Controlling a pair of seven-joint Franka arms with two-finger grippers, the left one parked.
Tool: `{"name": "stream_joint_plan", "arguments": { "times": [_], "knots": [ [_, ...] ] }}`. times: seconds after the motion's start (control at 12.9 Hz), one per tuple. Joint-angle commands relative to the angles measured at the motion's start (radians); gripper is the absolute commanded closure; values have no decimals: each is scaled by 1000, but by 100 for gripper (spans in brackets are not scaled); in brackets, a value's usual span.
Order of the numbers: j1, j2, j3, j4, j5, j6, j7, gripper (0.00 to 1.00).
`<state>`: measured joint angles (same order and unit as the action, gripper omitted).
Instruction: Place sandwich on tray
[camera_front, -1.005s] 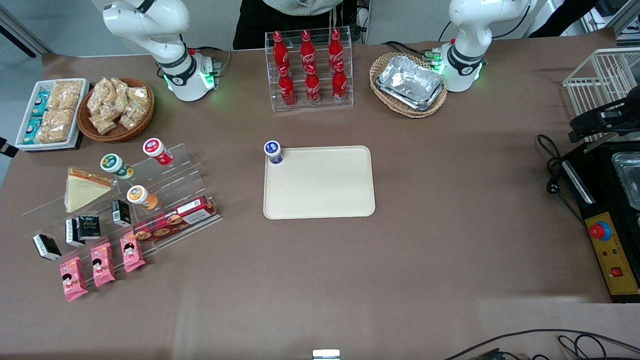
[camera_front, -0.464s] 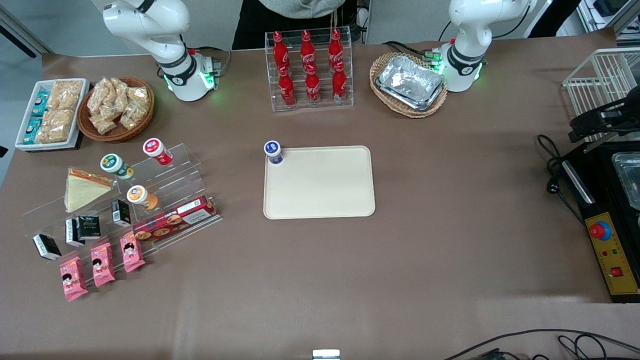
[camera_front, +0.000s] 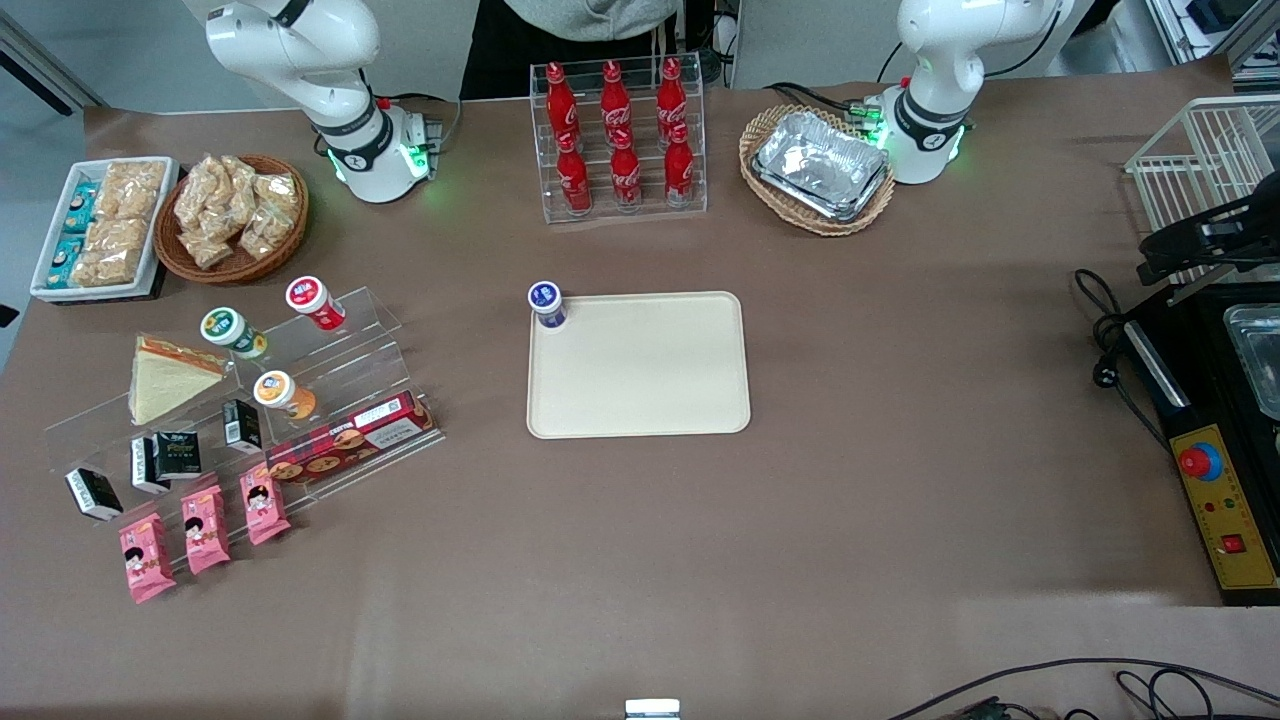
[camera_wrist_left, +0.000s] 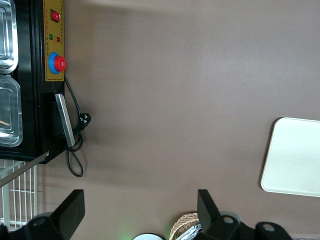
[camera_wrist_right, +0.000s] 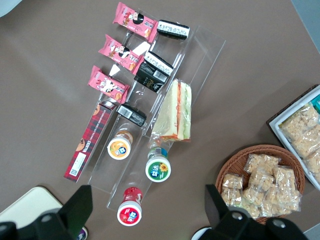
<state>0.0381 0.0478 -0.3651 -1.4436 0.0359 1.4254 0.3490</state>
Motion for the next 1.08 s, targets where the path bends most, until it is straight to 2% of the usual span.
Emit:
{"name": "stream_joint_plan", "arguments": {
  "times": [0.0, 0.15, 0.46, 1.0],
  "knots": [
    [-12, 15, -6, -11, 1, 7, 48, 0],
    [-44, 26, -6, -38, 2, 24, 93, 0],
    [-47, -45, -6, -197, 1, 167, 96, 0],
    [-58, -71, -6, -440, 2, 416, 156, 0]
  ]
}}
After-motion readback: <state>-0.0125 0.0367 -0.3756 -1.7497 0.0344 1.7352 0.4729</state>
